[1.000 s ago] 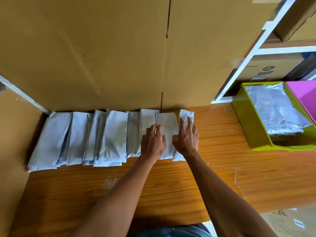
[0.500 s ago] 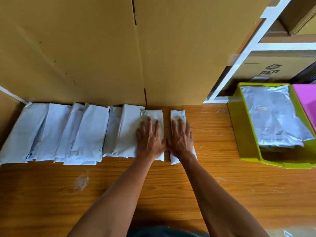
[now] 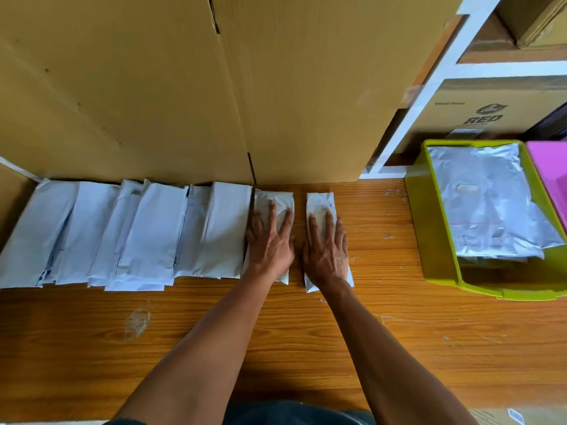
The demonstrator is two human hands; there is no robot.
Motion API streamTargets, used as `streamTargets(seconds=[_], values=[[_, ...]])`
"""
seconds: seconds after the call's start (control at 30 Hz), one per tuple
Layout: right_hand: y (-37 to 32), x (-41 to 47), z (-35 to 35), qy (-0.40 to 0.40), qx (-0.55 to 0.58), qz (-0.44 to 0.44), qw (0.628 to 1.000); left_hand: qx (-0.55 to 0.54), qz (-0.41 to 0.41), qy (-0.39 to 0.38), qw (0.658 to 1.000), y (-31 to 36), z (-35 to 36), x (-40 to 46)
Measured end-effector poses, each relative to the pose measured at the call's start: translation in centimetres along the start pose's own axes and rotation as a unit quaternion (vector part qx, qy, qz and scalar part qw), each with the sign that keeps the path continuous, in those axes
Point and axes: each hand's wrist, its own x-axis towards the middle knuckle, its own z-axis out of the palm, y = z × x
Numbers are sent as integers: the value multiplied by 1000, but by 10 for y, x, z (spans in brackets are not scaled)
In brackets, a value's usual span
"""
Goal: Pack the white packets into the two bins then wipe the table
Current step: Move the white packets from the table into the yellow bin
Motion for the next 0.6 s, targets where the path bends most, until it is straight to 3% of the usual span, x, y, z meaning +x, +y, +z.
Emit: streamTargets(seconds=[0.6], values=[[0, -3, -18, -9, -28, -28, 999, 5, 37, 71, 997, 1, -19, -26]])
